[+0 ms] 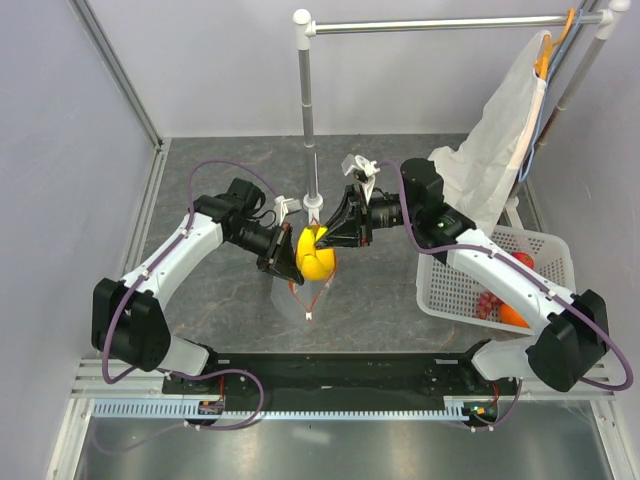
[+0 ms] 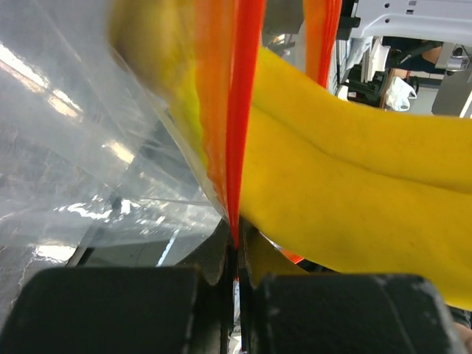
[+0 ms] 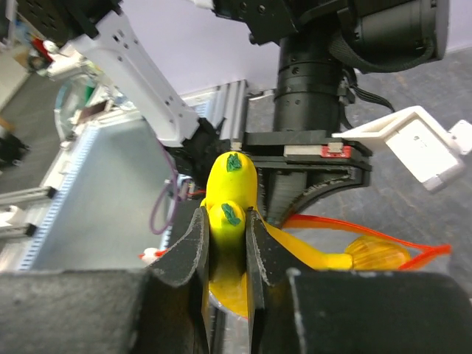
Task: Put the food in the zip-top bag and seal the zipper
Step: Place the fake fruit in the zipper food storage bag.
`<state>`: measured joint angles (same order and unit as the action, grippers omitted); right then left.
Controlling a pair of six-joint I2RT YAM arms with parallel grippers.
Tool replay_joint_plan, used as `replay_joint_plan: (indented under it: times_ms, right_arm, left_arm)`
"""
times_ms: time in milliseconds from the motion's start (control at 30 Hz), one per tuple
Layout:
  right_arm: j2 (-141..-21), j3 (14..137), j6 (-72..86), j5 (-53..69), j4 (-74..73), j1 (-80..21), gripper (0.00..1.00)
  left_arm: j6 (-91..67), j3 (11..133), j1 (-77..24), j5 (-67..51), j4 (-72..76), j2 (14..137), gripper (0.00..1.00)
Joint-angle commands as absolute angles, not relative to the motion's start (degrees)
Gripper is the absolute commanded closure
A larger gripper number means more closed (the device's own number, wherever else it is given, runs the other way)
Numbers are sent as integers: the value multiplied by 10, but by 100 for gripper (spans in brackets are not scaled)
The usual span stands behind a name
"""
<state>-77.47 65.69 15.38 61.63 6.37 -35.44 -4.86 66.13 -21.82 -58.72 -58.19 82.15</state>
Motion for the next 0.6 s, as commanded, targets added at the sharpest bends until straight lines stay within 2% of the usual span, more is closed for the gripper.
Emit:
replay_joint_plan:
  times_ms: [0,233,500,567]
  right_arm:
    - [-760,627,23,529,76,-375,100]
    - [-712,560,-62,474,105,-427,100]
    - [-656,476,-306,390,72,-503,100]
    - [-654,482,-327,385,43,-519,70]
  left_arm:
    - [-29,675,-226,-694,-583,816,98]
    - [-23,679,-226,-726,-588,831,98]
    - [-14,679,-226,-730,-598,832,98]
    - [-12,678,-226,-730,-599,831,98]
